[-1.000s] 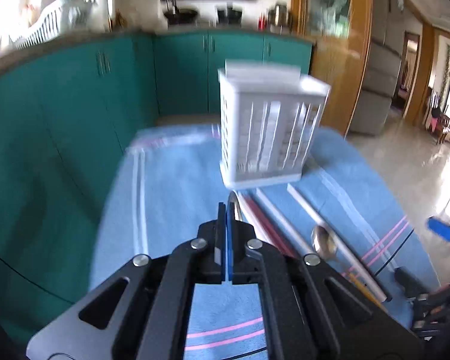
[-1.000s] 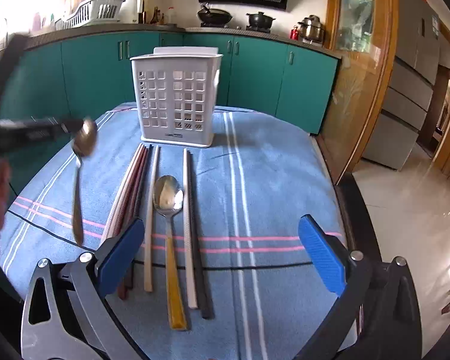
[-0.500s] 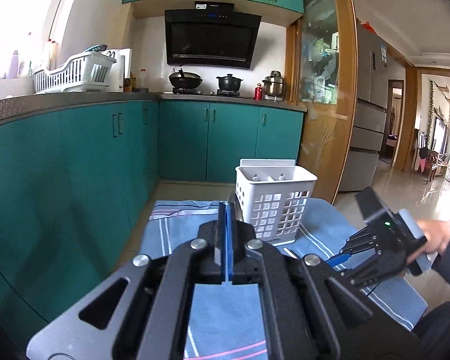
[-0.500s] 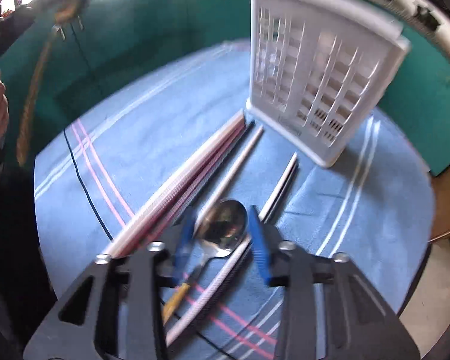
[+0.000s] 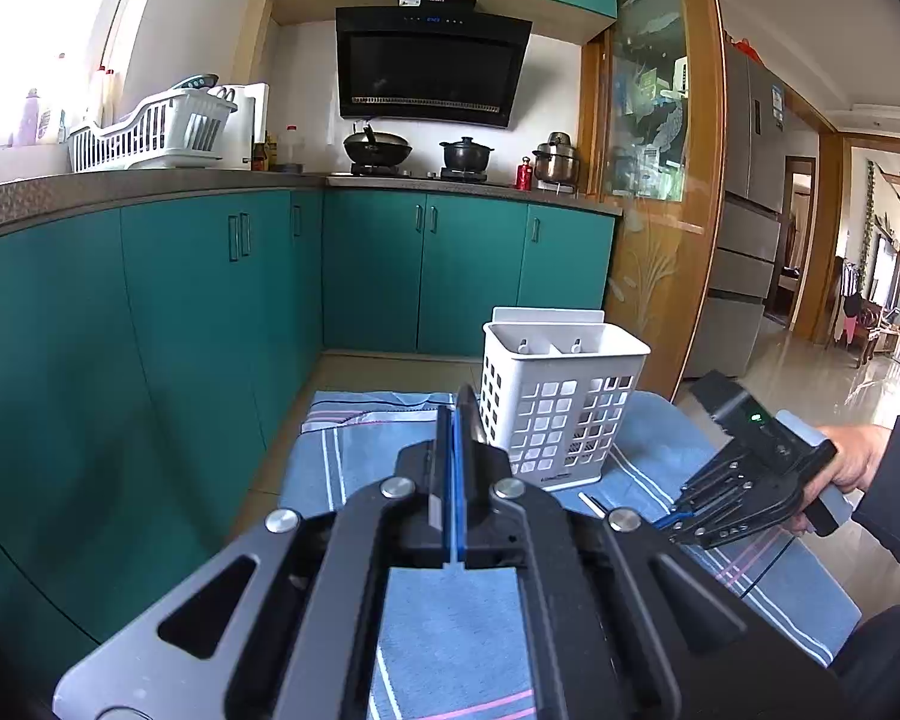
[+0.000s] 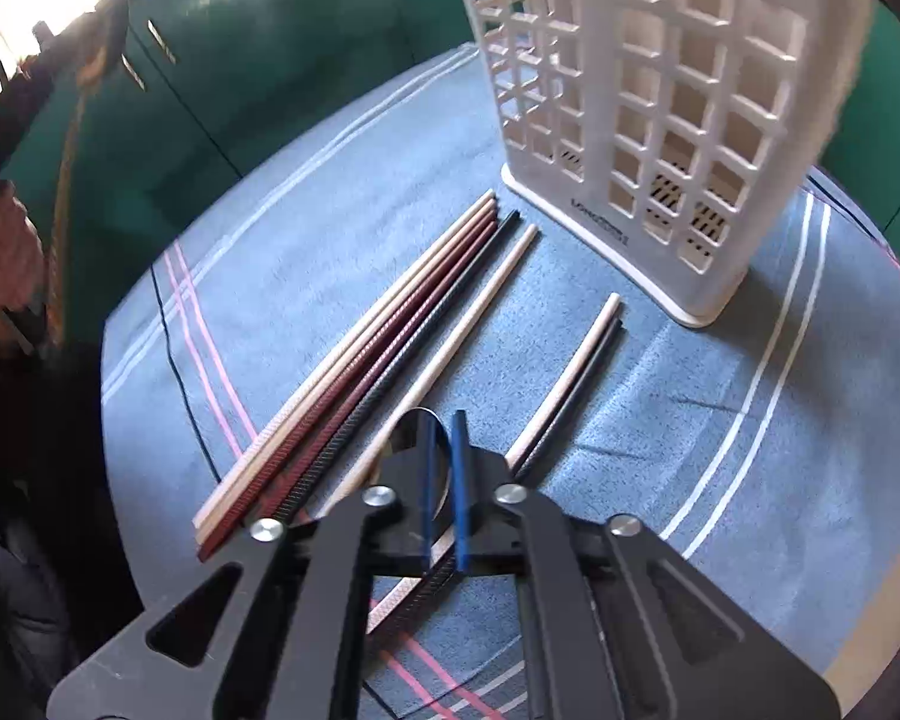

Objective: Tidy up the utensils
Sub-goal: 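Grasp the gold-handled spoon with the right tool while the left tool lifts its spoon, then carry both spoons over the white basket and open both tools to drop them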

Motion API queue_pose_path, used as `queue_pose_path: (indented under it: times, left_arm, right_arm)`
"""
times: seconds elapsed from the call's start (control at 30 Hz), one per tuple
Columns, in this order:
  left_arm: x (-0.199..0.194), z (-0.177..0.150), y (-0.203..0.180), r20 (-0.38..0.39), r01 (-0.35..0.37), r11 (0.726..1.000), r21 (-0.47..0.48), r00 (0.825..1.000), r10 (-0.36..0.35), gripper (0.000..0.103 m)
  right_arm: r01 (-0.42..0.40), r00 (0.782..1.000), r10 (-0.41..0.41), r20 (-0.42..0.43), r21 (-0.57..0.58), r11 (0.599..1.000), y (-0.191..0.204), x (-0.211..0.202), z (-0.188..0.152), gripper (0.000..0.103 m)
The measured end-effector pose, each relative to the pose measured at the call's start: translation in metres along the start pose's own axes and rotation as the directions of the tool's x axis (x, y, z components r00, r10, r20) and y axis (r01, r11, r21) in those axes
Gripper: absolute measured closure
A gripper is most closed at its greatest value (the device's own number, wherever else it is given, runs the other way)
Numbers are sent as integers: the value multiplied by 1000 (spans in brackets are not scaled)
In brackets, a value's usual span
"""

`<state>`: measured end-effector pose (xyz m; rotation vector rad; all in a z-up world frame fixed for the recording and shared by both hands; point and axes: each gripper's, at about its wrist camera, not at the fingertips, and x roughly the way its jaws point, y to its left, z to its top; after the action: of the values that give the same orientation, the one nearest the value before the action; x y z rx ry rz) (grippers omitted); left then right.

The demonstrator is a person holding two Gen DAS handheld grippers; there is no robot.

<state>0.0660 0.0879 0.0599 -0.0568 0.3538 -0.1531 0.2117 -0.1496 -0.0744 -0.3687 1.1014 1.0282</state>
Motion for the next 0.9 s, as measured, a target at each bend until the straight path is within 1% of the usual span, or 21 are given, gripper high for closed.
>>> queue_pose_path:
  times: [0.07, 0.17, 0.2, 0.27, 0.3, 0.33, 0.37, 0.4, 0.43, 0.53, 0.57, 0.6, 0.63, 0.67, 0.77, 0.83, 0.9]
  left_arm:
    - [2, 1, 0, -2, 2, 1000, -9, 1000, -2, 103]
    - [2, 1, -3, -3, 11, 1000, -9, 1000, -11, 103]
    - [1, 1, -6, 0, 14, 1000, -6, 1000, -14, 103]
    - [-1, 1, -12, 4, 25, 1000, 2, 1000, -25, 103]
    - [-2, 1, -15, 5, 33, 999, 8, 999, -33, 103]
    - [-4, 1, -20, 5, 39, 999, 17, 999, -39, 103]
    - [-6, 1, -23, 7, 41, 999, 23, 999, -41, 103]
    - [-8, 1, -27, 5, 43, 999, 30, 999, -43, 103]
    - [-9, 1, -32, 1, 43, 998, 36, 999, -43, 103]
    - [-15, 0, -52, -5, 49, 996, 77, 999, -48, 103]
    - [-17, 0, -57, -5, 41, 995, 93, 999, -40, 103]
    - [-18, -1, -63, -5, 33, 994, 105, 999, -33, 103]
    - [-19, -1, -66, -6, 32, 994, 107, 999, -31, 103]
    - [-21, -1, -69, -6, 29, 994, 105, 1000, -29, 103]
    - [-28, 0, -75, 25, 7, 993, 120, 1000, -10, 103]
    - [-35, -1, -80, 57, -23, 989, 144, 998, 14, 103]
    - [-37, -1, -80, 65, -26, 989, 144, 998, 17, 103]
  right_arm:
    - [24, 999, -24, 42, 5, 1000, 8, -16, -6, 101]
    - [83, 990, -83, 116, 5, 997, 37, -42, -17, 102]
    - [106, 984, -105, 143, 4, 994, 48, -53, -21, 101]
    - [158, 965, -159, 209, 19, 987, 72, -81, -30, 101]
    - [178, 956, -182, 230, 36, 983, 80, -88, -32, 101]
    - [214, 940, -225, 257, 69, 974, 92, -102, -38, 101]
    - [263, 918, -281, 278, 100, 960, 101, -114, -42, 101]
    - [314, 890, -342, 301, 139, 939, 110, -124, -47, 101]
    - [339, 863, -382, 331, 181, 923, 122, -136, -52, 101]
    - [421, 781, -482, 398, 234, 876, 160, -157, -65, 101]
    - [425, 768, -489, 414, 241, 872, 168, -161, -66, 101]
    - [466, 725, -537, 432, 267, 844, 179, -167, -68, 101]
    - [493, 699, -568, 435, 284, 823, 185, -168, -68, 101]
    - [512, 678, -591, 437, 295, 807, 191, -169, -68, 101]
    - [536, 640, -621, 452, 316, 783, 200, -172, -65, 101]
    - [540, 622, -630, 464, 329, 775, 201, -178, -67, 101]
    - [551, 617, -635, 465, 321, 770, 205, -180, -69, 101]
